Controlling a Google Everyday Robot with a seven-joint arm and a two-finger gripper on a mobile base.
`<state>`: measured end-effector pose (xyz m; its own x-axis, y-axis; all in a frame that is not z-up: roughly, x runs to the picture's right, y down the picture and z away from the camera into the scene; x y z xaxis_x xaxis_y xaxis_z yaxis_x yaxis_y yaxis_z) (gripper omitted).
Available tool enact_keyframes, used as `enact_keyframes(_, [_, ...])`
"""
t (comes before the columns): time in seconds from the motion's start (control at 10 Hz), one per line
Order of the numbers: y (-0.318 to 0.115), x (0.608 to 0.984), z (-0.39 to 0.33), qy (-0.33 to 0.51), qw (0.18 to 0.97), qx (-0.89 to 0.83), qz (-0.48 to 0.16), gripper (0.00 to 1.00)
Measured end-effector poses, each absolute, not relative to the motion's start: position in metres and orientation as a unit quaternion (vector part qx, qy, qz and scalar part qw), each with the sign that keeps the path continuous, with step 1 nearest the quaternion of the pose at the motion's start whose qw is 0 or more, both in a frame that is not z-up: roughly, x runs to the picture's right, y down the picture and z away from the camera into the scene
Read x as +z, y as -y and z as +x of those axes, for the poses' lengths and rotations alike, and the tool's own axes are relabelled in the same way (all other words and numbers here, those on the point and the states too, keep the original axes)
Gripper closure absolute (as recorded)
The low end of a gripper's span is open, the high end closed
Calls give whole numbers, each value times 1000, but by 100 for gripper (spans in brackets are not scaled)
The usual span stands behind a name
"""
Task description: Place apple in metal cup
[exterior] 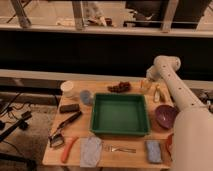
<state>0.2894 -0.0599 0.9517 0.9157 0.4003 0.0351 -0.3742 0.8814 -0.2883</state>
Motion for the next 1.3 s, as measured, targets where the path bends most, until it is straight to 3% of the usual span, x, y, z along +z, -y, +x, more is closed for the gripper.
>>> enact_keyframes(1.3, [64,948,302,37,966,218,-131,20])
